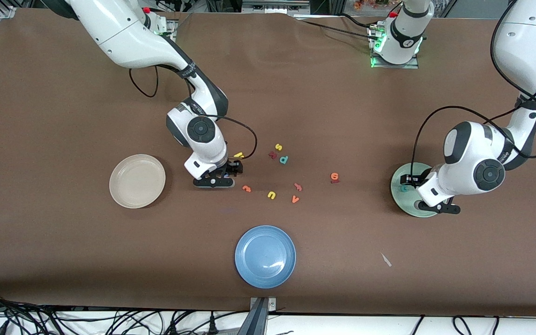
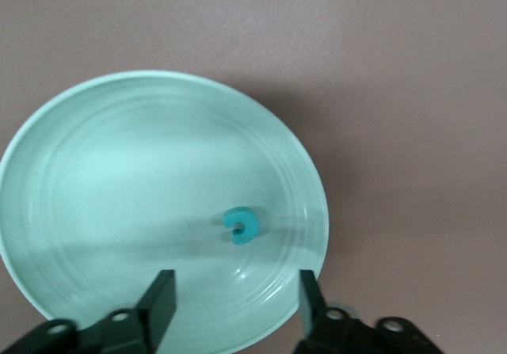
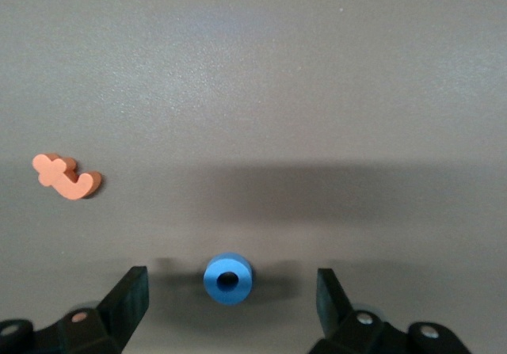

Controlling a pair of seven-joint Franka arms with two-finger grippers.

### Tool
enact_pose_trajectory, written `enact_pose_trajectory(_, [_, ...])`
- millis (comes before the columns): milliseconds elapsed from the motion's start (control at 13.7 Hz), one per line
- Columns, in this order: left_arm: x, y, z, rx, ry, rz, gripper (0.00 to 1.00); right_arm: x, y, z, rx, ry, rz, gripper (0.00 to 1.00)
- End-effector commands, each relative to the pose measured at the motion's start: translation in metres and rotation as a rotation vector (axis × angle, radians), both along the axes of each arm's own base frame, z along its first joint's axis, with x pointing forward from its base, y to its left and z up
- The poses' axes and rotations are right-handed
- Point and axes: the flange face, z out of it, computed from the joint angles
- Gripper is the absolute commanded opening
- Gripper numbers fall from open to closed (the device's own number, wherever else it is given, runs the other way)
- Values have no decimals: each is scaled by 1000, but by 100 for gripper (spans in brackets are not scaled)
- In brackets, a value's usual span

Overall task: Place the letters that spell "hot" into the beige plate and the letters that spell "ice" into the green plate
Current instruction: 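Release the c, reach the orange letter while the right gripper carries the o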

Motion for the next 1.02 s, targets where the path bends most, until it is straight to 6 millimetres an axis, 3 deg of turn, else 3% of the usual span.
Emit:
enact_pose_trajectory(0, [11, -25, 27, -4, -36, 76, 99, -2, 1, -6, 4, -13, -4, 92])
enact_pose_trajectory(146, [10, -71, 35, 1, -37, 192, 99, -5, 0, -9, 0, -7, -9, 86])
enact_pose_trajectory(292, [2, -117, 33, 22, -34, 276, 99, -5, -1, -9, 0, -7, -10, 71])
enact_pose_trajectory(511, [-11, -169, 28, 14, -7, 370, 99, -5, -1, -10, -2, -6, -7, 58])
enact_pose_trajectory(730, [-22, -210, -4, -20, -12, 471, 99, -5, -1, -8, 0, -8, -7, 43])
enact_pose_trajectory(949, [-27, -230, -23, -24, -16, 529, 96, -4, -3, -5, -6, -9, -3, 30])
